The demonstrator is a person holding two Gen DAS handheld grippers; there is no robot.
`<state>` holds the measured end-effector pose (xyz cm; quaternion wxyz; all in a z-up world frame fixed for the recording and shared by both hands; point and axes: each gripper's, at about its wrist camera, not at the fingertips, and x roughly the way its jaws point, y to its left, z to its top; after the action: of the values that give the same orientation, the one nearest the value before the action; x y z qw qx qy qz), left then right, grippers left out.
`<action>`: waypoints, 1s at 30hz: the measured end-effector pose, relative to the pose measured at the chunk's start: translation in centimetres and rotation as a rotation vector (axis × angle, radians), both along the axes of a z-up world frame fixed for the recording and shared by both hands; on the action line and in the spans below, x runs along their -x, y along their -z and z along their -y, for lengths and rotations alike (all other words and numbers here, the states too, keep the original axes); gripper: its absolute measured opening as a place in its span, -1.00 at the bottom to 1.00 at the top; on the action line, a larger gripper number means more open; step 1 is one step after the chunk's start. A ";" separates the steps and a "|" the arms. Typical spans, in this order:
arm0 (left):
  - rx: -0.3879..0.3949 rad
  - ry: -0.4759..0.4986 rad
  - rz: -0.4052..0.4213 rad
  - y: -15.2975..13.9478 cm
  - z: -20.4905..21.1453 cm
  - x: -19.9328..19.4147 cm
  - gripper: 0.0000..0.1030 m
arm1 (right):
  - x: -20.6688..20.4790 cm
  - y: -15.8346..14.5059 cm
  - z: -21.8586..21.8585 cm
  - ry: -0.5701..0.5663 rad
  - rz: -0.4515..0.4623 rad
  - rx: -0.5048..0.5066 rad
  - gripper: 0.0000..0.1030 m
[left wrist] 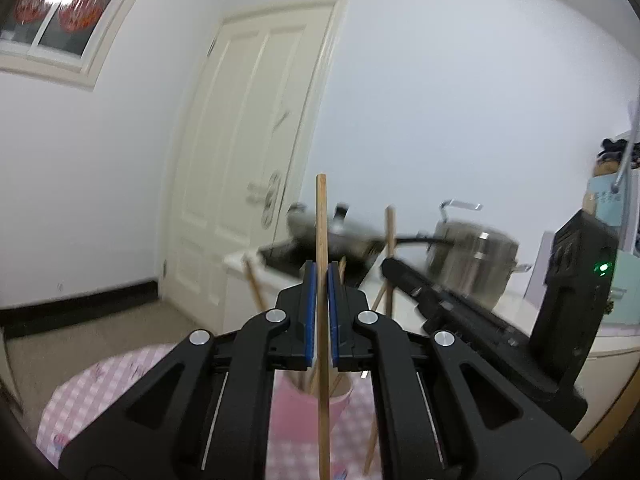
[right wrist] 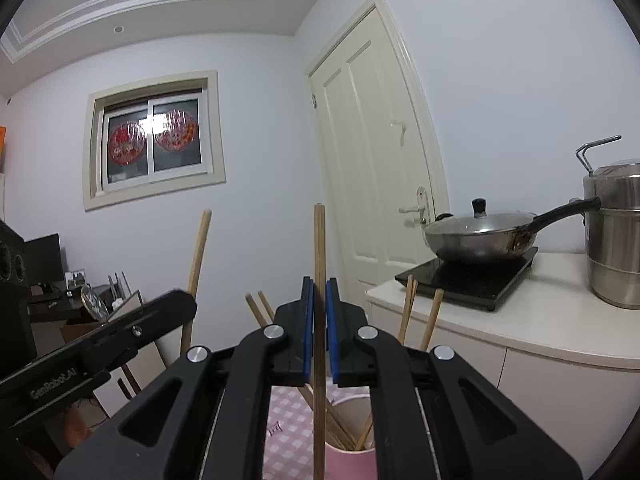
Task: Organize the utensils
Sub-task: 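Lower both chopsticks into the pink cup and open both grippers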
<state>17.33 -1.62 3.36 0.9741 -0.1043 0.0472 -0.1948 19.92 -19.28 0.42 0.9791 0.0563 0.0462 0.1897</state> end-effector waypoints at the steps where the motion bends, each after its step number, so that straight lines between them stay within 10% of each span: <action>1: -0.004 -0.001 0.032 -0.3 0.5 0.2 -0.89 | 0.1 -0.3 0.1 0.005 0.014 -0.002 -0.91; 20: 0.017 -0.070 0.219 -1.5 4.3 -5.4 -0.89 | -3.2 -1.9 2.8 0.088 0.156 -0.093 -0.91; 30: 0.044 -0.143 0.174 0.6 4.5 -8.2 -0.89 | -4.5 -0.9 3.1 0.113 0.195 -0.130 -0.91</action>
<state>25.51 -6.08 2.77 0.9834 -0.1114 -0.0494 -0.1342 24.44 -22.35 1.37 0.9824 0.1036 -0.0648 0.1415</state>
